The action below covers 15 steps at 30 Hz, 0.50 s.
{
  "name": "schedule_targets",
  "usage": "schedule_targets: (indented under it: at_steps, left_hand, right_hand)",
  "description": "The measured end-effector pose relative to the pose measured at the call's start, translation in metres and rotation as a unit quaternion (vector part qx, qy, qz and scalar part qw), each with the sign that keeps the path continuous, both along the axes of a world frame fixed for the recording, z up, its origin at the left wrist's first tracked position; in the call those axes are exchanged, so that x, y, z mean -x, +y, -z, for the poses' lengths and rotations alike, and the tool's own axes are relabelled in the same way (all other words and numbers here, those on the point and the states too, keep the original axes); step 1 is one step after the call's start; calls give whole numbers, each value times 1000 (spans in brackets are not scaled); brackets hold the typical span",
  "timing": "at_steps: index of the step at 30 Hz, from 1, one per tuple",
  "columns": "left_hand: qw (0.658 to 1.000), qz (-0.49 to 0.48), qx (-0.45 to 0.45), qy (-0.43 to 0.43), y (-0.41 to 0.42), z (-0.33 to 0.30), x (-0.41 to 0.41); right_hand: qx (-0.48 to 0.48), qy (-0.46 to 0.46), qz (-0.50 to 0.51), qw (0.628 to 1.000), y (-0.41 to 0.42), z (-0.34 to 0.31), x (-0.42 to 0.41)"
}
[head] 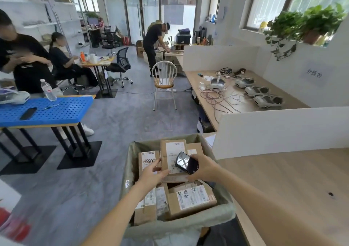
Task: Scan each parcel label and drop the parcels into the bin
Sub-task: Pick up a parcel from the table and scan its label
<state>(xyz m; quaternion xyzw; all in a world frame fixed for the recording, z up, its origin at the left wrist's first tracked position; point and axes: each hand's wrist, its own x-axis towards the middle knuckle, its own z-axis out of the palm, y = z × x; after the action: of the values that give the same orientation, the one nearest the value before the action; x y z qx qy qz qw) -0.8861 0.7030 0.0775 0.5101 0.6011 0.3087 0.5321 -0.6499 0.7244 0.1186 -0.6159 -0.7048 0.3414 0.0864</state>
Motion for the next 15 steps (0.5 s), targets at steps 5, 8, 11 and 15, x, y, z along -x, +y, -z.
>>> schedule_targets:
  at_steps: [5,8,11,15]
  left_hand:
    - [999,16,38,24,28,55,-1]
    - [998,6,62,33,39,75,-7]
    - [995,12,87,40,48,102,-7]
    - [992,4,112,52,49,124,-12]
  right_hand:
    - [37,-27,-7,999,28,54,5]
    - [65,-36,0,997,42,84,7]
    - [91,-50,3,995,53,111,7]
    - [119,-76,-9,990,62,139,4]
